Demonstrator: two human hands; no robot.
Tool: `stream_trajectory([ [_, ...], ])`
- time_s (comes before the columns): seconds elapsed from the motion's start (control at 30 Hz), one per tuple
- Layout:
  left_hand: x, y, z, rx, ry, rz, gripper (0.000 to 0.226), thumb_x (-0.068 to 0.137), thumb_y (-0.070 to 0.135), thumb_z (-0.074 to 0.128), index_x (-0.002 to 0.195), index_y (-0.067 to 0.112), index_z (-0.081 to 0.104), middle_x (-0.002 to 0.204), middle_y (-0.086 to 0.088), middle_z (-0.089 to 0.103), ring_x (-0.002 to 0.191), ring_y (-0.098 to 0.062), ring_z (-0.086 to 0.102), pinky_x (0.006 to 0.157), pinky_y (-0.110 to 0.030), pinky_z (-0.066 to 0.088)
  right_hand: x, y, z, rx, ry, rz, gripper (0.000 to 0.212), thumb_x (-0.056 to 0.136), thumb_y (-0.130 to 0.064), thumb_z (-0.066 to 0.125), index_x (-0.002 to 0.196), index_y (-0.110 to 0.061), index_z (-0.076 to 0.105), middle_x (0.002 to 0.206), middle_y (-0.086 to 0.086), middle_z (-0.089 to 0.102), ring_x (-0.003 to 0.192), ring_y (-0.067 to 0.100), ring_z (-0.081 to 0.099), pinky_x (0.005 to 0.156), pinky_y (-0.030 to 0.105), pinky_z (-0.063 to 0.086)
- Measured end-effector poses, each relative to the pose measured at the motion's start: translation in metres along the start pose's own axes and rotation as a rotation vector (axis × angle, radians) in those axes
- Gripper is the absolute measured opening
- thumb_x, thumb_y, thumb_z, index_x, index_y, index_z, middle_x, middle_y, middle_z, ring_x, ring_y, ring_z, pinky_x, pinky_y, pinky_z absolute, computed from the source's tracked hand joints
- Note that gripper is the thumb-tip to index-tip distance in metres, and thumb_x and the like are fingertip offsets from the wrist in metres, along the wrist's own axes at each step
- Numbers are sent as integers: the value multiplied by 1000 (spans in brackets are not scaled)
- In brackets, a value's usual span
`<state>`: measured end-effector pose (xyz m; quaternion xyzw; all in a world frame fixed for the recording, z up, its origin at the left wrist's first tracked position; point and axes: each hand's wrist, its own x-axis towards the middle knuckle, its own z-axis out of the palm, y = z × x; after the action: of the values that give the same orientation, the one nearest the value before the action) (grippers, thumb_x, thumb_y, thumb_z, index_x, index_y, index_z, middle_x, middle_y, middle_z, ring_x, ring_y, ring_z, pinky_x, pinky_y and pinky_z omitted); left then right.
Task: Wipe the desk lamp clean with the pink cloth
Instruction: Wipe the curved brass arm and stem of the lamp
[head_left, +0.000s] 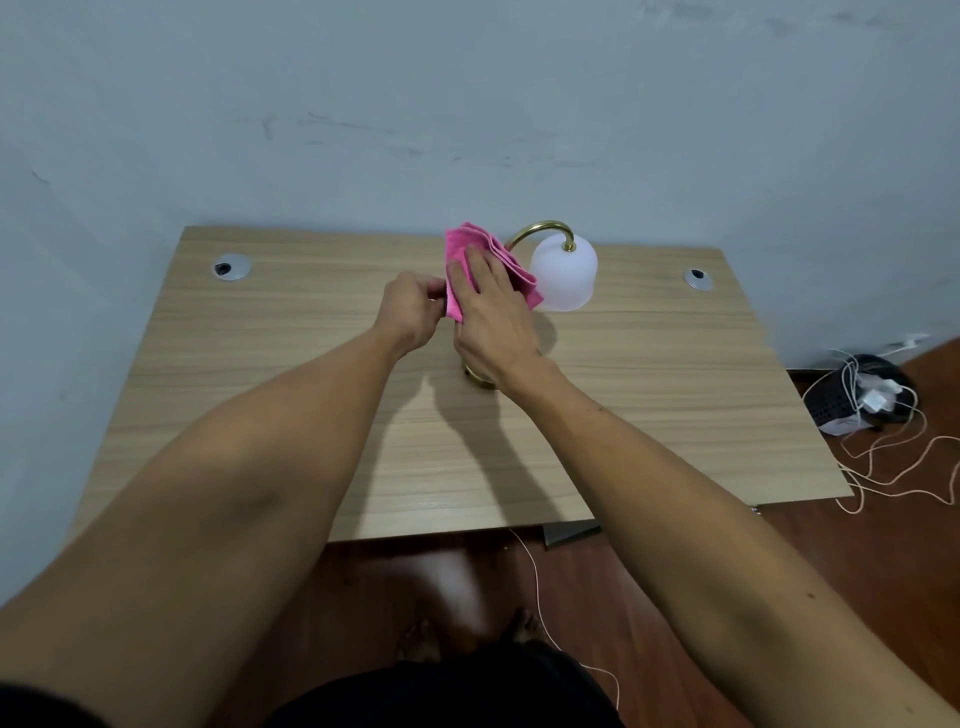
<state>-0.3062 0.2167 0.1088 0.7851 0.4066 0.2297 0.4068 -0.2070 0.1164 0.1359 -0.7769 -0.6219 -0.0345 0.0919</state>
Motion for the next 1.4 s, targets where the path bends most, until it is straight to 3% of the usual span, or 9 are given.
stream_trajectory([
  [0.1, -1, -2, 0, -7, -13, -9, 20, 85, 5, 66, 95, 13, 82, 89, -15, 79, 82, -6, 59, 67, -16, 44, 1, 5, -5, -8, -17, -87, 70, 81, -14, 41, 150, -1, 42, 155, 18, 42, 142, 38, 36, 91, 53, 52],
  [0.2, -4, 2, 0, -58, -12, -11, 20, 87, 4, 70, 103, 10, 81, 94, -6, 79, 83, -3, 64, 66, -1, 40, -6, 8, -14, 61, 20, -100, 68, 89, -5, 46, 156, -1, 34, 161, 16, 36, 149, 34, 29, 121, 41, 24],
  [0.3, -5, 4, 1, -105, 0, -9, 19, 89, 1, 70, 104, 4, 80, 90, -2, 74, 65, 19, 57, 63, 1, 39, -7, -5, -17, 197, 87, 0, 73, 81, 4, 48, 153, 5, 36, 156, 21, 41, 142, 39, 36, 121, 39, 22],
  [0.47, -5, 1, 1, -55, 19, -22, 18, 86, 4, 67, 94, 9, 82, 78, -12, 74, 68, 3, 54, 60, -15, 38, -6, 1, -9, 102, 92, -117, 76, 77, -10, 34, 152, 0, 41, 152, 15, 48, 139, 38, 40, 119, 45, 31],
  [0.6, -6, 4, 1, -102, 5, 2, 19, 88, 3, 70, 102, 8, 81, 85, -1, 75, 58, 25, 53, 62, -1, 38, -7, -6, -9, 199, 139, 9, 71, 77, -3, 40, 147, 5, 46, 151, 23, 47, 140, 42, 38, 120, 48, 29],
  [1.0, -8, 9, -4, -30, -18, -17, 25, 86, -4, 59, 95, 7, 81, 72, -4, 66, 61, 12, 53, 59, -8, 38, -9, 0, -9, -25, 73, -123, 67, 75, -6, 48, 141, -2, 52, 141, 16, 52, 119, 40, 47, 87, 51, 50],
  [1.17, -8, 10, -3, -60, -18, 2, 20, 89, 3, 68, 103, 8, 81, 80, -2, 71, 57, 22, 52, 58, 0, 37, -10, -8, -9, 138, 147, 51, 66, 72, 0, 49, 139, 1, 54, 145, 22, 50, 124, 44, 44, 104, 49, 41],
  [1.27, -7, 8, -4, -25, -6, -1, 22, 89, 2, 63, 100, 8, 81, 78, -6, 72, 78, 3, 57, 58, -3, 38, -10, -7, -7, 68, 127, -50, 63, 72, -3, 44, 133, 1, 57, 138, 19, 54, 119, 41, 47, 95, 51, 47],
  [1.4, -5, 7, -2, -73, -25, -5, 20, 87, 3, 69, 102, 7, 81, 74, 0, 68, 54, 21, 50, 58, -2, 38, -12, 2, -7, 126, 172, -44, 63, 73, 0, 49, 135, -1, 58, 141, 17, 54, 121, 40, 47, 102, 47, 43],
])
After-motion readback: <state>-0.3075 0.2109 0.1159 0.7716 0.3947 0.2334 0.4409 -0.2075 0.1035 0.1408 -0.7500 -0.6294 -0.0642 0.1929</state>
